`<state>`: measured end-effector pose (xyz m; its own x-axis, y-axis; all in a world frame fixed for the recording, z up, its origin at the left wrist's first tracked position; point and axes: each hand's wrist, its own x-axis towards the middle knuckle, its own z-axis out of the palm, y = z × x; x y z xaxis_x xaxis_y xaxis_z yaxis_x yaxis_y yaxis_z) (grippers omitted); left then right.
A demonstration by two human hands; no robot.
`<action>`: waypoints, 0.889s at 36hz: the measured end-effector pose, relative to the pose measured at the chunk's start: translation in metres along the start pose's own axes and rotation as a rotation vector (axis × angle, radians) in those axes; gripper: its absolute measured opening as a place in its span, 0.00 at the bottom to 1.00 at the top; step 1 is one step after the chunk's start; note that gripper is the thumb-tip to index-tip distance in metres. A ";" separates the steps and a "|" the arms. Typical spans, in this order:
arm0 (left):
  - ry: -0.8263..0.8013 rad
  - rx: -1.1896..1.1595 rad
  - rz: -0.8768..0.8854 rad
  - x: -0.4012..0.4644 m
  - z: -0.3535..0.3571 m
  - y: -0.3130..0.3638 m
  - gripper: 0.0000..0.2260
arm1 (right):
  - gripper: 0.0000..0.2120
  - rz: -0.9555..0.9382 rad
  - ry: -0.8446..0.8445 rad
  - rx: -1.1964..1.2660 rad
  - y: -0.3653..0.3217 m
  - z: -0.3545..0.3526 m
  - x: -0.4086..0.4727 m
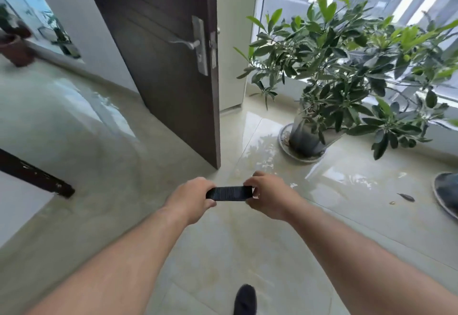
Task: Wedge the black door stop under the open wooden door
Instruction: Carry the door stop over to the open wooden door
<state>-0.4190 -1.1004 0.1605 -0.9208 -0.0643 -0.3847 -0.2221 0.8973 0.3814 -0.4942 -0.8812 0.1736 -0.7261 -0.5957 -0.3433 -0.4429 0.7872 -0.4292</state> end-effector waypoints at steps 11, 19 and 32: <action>-0.049 -0.062 0.030 0.069 -0.054 -0.078 0.10 | 0.13 0.032 -0.020 -0.011 -0.040 -0.009 0.103; -0.142 -0.044 0.142 0.149 -0.089 -0.164 0.12 | 0.13 0.161 -0.024 0.034 -0.083 0.008 0.192; -0.209 0.013 0.219 0.246 -0.101 -0.244 0.15 | 0.13 0.298 -0.007 0.157 -0.102 0.049 0.292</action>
<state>-0.6238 -1.3795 0.0580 -0.8601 0.2217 -0.4595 -0.0196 0.8856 0.4641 -0.6352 -1.1437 0.0763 -0.8074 -0.3448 -0.4788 -0.1248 0.8929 -0.4325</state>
